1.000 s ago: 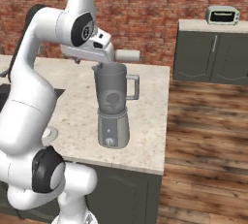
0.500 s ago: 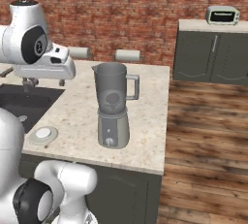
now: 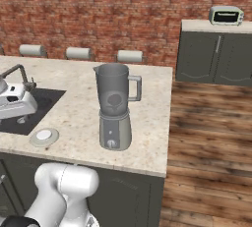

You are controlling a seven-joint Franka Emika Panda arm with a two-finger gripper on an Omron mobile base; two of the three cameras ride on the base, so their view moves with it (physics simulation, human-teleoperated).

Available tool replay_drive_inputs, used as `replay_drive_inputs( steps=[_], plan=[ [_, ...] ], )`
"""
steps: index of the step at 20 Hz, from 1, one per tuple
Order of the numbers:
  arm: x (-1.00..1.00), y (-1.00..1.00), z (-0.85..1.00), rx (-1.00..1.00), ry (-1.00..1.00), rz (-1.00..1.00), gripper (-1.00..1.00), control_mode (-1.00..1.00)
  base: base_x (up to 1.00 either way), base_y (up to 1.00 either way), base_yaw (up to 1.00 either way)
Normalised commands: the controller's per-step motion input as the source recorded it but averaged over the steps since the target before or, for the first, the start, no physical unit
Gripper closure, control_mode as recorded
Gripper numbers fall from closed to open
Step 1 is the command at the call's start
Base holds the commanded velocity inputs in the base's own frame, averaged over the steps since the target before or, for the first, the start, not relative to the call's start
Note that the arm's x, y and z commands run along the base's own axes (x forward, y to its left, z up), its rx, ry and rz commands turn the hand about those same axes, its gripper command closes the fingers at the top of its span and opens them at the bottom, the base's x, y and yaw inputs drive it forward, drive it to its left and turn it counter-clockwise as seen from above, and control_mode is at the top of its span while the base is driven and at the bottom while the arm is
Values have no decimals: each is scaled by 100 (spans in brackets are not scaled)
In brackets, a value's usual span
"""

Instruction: Open the blender lid, put the mango in the blender, close the lid, and start the blender.

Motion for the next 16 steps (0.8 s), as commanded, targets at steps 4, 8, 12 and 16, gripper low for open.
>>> replay_drive_inputs(
  steps=[4, 8, 12, 16],
  plan=[
    [-3, 79, -87, 0, 13, 8, -100, -100, 0, 0, 0],
    [38, 16, -51, 0, 12, 0, -100, -100, 0, 0, 0],
    [70, 5, -23, 0, 10, 0, -100, -100, 0, 0, 0],
    [68, 3, -20, 0, 6, 0, -100, -100, 0, 0, 0]
  ],
)
